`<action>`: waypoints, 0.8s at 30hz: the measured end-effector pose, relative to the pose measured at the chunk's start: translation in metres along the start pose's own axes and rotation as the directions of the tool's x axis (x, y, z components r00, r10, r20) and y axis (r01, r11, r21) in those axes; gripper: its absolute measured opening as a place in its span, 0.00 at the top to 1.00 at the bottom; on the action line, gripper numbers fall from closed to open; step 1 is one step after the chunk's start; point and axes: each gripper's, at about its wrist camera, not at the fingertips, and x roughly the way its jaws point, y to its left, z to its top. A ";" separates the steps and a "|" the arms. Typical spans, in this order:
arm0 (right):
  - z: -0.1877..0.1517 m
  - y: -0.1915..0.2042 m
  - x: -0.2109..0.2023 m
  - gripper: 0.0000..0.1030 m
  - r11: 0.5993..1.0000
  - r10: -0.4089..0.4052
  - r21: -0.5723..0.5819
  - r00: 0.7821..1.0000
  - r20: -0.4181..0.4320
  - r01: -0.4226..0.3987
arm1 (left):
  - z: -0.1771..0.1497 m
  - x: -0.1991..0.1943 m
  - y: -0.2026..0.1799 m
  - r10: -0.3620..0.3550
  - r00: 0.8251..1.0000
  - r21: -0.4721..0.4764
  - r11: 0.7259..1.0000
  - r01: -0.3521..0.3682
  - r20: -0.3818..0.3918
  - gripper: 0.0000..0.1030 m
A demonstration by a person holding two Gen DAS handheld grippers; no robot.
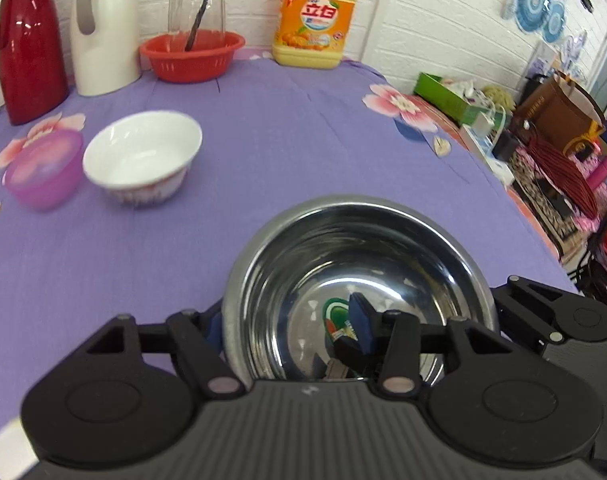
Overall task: Organize plates and bowls
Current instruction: 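Carry the steel bowl onto the plate stack and open the left gripper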
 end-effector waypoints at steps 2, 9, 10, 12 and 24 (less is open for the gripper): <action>-0.015 0.009 -0.010 0.00 1.000 -0.006 0.006 1.000 -0.003 0.006 | -0.018 -0.008 -0.002 -0.009 1.000 0.002 1.000 0.009 -0.010 0.55; -0.039 0.016 -0.031 0.00 0.998 -0.058 -0.002 0.998 0.005 0.058 | -0.043 -0.015 -0.019 -0.044 0.999 0.032 0.998 0.044 -0.019 0.55; -0.039 0.014 -0.031 0.00 0.998 -0.061 0.003 0.998 0.004 0.061 | -0.042 -0.013 -0.021 -0.043 0.999 0.035 0.998 0.044 -0.022 0.55; -0.040 0.008 -0.028 0.00 0.998 -0.053 0.026 0.999 -0.009 0.053 | -0.041 -0.009 -0.024 -0.038 0.999 0.044 0.998 0.039 -0.029 0.54; -0.052 -0.019 -0.058 0.00 0.988 0.018 0.150 0.996 0.092 -0.032 | -0.034 -0.020 -0.010 -0.050 0.999 -0.010 0.999 0.050 0.008 0.30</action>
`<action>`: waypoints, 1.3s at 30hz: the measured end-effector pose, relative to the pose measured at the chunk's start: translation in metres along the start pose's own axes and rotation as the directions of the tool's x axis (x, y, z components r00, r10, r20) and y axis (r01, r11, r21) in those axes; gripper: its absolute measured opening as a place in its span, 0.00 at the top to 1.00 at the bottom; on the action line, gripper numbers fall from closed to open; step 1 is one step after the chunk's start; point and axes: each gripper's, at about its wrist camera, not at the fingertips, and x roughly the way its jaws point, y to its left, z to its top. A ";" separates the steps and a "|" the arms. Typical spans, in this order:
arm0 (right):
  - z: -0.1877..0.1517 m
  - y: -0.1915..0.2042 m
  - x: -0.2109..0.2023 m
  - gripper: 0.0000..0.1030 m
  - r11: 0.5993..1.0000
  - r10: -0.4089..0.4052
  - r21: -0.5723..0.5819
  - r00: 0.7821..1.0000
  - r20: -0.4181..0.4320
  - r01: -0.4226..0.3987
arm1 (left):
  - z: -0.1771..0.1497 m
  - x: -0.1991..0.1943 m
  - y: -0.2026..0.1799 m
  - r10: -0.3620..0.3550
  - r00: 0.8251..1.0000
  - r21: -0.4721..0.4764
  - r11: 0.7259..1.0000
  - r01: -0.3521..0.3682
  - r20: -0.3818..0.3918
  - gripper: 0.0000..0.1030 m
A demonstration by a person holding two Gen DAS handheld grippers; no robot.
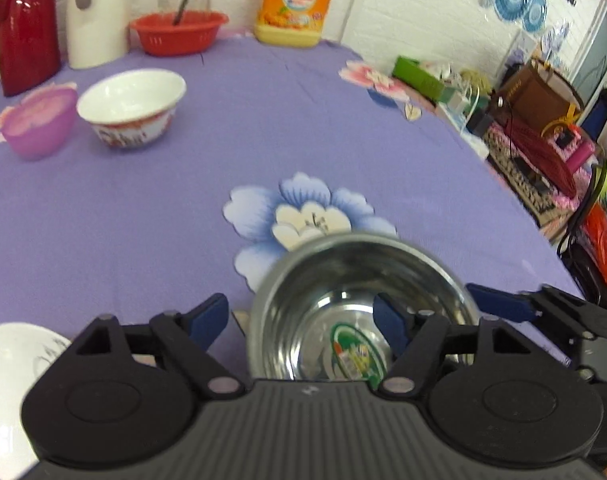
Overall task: Organize plates and bowls
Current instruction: 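Carry the steel bowl onto the plate stack and open the left gripper, then reach the left gripper to the red-patterned white bowl rim and grasp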
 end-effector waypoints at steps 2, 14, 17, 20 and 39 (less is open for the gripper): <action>0.004 -0.007 -0.010 0.00 1.000 -0.019 0.007 0.999 0.037 0.019 | 0.006 -0.010 0.001 0.016 0.999 -0.001 1.000 -0.016 0.041 0.30; 0.030 -0.020 -0.007 0.00 0.999 0.005 0.031 0.998 0.060 -0.006 | 0.018 -0.042 0.003 0.066 0.988 0.016 0.997 -0.069 0.140 0.29; 0.041 -0.014 -0.001 0.00 1.000 0.011 -0.006 0.998 0.061 -0.011 | 0.021 -0.043 0.009 0.064 0.987 0.010 0.998 -0.066 0.146 0.29; 0.053 -0.008 0.007 0.00 0.999 0.015 -0.047 0.998 0.056 -0.013 | 0.024 -0.044 0.017 0.071 0.986 0.001 0.997 -0.072 0.148 0.29; 0.156 0.045 0.126 0.00 0.944 0.071 -0.318 0.996 -0.053 -0.084 | 0.086 -0.007 0.166 0.126 0.987 -0.493 0.868 -0.063 0.095 0.29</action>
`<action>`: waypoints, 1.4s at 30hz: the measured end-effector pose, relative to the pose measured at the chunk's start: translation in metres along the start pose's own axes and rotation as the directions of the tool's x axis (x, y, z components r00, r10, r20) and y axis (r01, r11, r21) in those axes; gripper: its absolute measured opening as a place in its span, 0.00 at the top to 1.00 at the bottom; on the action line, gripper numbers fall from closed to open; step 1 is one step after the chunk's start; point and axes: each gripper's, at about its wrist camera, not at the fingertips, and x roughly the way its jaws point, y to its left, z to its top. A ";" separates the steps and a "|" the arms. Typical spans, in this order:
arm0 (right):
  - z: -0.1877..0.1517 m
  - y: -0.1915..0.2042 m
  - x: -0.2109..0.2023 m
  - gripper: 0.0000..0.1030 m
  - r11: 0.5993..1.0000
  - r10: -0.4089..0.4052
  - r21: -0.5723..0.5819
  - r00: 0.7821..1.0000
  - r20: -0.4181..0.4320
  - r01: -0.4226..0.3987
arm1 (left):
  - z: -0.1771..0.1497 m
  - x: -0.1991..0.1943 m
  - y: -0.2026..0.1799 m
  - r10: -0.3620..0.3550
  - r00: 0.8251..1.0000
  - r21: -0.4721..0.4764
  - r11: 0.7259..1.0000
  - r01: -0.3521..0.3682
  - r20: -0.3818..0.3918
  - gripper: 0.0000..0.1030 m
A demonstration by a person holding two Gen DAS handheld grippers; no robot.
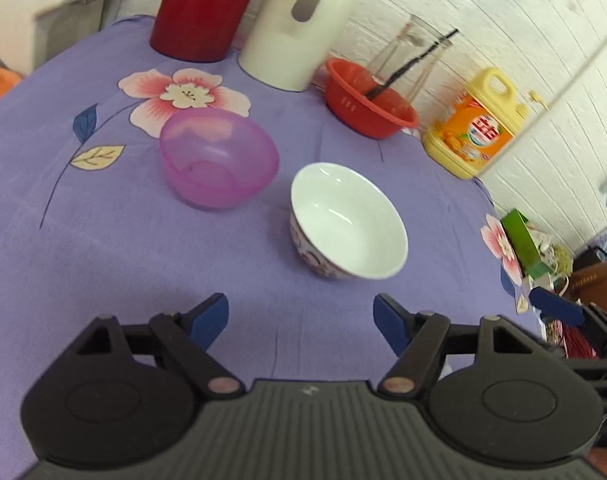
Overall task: Organize plates and bowls
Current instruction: 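Reach the left gripper to the red-patterned white bowl rim and grasp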
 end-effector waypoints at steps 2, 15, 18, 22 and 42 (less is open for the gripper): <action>0.009 0.003 0.014 0.00 0.999 0.029 -0.038 1.000 -0.011 -0.030 | 0.007 0.007 0.001 0.004 1.000 -0.024 1.000 -0.004 0.002 0.29; 0.041 -0.047 0.107 0.00 0.985 0.174 -0.011 0.985 0.010 -0.174 | 0.027 0.030 0.013 0.022 1.000 -0.112 0.994 -0.020 0.016 0.29; 0.034 -0.044 0.119 0.00 0.979 0.204 -0.005 0.978 -0.029 -0.205 | 0.032 0.038 0.010 0.021 0.999 -0.164 0.986 -0.013 0.045 0.29; 0.029 -0.037 0.129 0.00 0.981 0.192 -0.015 0.980 -0.062 -0.193 | 0.033 0.053 0.005 0.052 0.998 -0.214 0.976 -0.041 0.043 0.29; 0.017 -0.024 0.154 0.35 0.945 0.325 -0.002 0.939 -0.109 -0.327 | 0.037 0.096 -0.026 0.117 0.993 -0.168 0.980 -0.111 0.028 0.58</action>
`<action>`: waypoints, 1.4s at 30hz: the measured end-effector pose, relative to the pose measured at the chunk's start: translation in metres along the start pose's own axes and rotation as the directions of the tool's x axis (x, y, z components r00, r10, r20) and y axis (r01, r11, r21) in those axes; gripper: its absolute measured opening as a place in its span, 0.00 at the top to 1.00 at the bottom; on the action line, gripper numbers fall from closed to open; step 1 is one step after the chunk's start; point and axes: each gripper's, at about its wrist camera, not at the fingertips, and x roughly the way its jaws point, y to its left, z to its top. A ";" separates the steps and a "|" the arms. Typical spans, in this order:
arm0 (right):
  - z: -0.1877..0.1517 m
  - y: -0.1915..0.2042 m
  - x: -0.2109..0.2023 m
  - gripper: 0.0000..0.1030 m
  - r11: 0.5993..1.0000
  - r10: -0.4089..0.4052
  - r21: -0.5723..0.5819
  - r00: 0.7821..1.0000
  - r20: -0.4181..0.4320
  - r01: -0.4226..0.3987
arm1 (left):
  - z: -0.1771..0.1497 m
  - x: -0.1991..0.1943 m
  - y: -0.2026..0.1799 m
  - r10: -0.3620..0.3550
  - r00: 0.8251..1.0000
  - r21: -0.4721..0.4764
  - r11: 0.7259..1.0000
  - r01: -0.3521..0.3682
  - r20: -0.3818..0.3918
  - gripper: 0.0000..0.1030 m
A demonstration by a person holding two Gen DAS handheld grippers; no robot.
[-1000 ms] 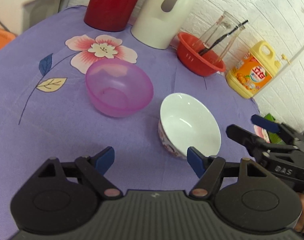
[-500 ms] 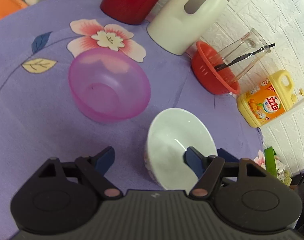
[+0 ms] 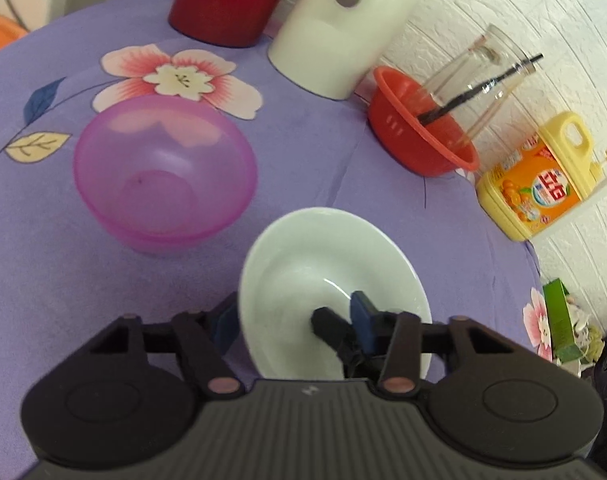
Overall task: Organize plates and bowls
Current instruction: 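Reach the left gripper to the red-patterned white bowl rim and grasp, then carry the red-patterned bowl into the steel bowl and open the left gripper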
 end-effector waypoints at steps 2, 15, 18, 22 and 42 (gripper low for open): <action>0.001 0.008 -0.001 0.33 1.000 -0.006 -0.019 1.000 -0.012 0.006 | -0.004 -0.003 -0.006 0.027 1.000 0.043 0.999 -0.027 0.009 0.58; -0.009 0.029 -0.036 0.30 0.998 -0.055 -0.022 0.998 -0.034 0.054 | -0.025 -0.038 -0.004 -0.067 0.996 0.031 0.997 0.069 -0.064 0.59; -0.017 0.034 -0.051 0.29 0.996 -0.084 -0.019 0.995 -0.044 0.083 | -0.039 -0.050 -0.008 -0.099 0.992 0.038 0.994 0.102 -0.084 0.59; -0.028 0.049 -0.078 0.28 0.993 -0.119 -0.016 0.992 -0.048 0.118 | -0.063 -0.076 -0.015 -0.137 0.986 0.066 0.987 0.143 -0.093 0.58; -0.144 0.128 -0.187 0.17 0.951 -0.306 0.028 0.951 -0.053 0.307 | -0.214 -0.157 -0.014 -0.256 0.945 0.169 0.942 0.291 -0.201 0.56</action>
